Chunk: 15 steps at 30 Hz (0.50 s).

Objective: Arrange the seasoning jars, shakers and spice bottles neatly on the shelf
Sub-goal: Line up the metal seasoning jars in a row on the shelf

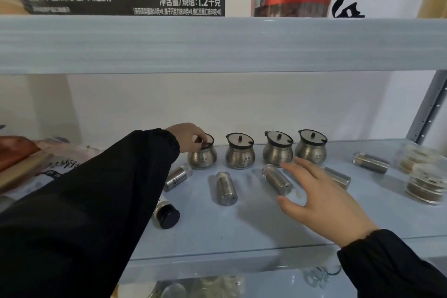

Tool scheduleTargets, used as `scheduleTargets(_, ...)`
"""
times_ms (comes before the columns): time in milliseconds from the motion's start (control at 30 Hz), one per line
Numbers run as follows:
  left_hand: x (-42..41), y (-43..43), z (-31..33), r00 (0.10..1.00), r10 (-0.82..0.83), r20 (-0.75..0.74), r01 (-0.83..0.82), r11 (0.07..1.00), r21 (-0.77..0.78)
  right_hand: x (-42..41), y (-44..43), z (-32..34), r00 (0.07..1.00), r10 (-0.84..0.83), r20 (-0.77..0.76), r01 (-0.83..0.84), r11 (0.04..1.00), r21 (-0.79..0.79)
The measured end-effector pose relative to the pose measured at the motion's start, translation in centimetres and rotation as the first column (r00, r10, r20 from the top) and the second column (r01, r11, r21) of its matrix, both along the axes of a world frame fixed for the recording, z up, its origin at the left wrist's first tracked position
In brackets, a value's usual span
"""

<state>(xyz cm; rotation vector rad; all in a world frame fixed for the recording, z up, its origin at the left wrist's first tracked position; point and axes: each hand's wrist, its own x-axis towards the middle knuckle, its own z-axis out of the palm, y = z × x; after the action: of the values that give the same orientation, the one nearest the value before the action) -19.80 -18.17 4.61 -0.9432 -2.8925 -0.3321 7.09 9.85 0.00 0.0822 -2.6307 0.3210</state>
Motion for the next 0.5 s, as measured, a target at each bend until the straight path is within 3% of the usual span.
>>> scheduleTargets(333,0.0,-0.3,-0.4,1.000,0.005,0.001,-0.005,0.999,0.048,-0.2,0.2,0.0,1.000,0.006,-0.001,-0.006,1.000,-0.025)
scheduleTargets(433,1.1,0.0,0.1,0.994,0.032,-0.103,-0.013,0.983,0.183,-0.2,0.5,-0.2,1.000,0.005,0.008,-0.005,0.999,-0.040)
scheduleTargets(500,2.4,0.4,0.2,0.976,0.050,-0.210,-0.021,0.990,0.140,-0.3,0.9,-0.3,1.000,-0.001,0.013,0.001,0.999,-0.051)
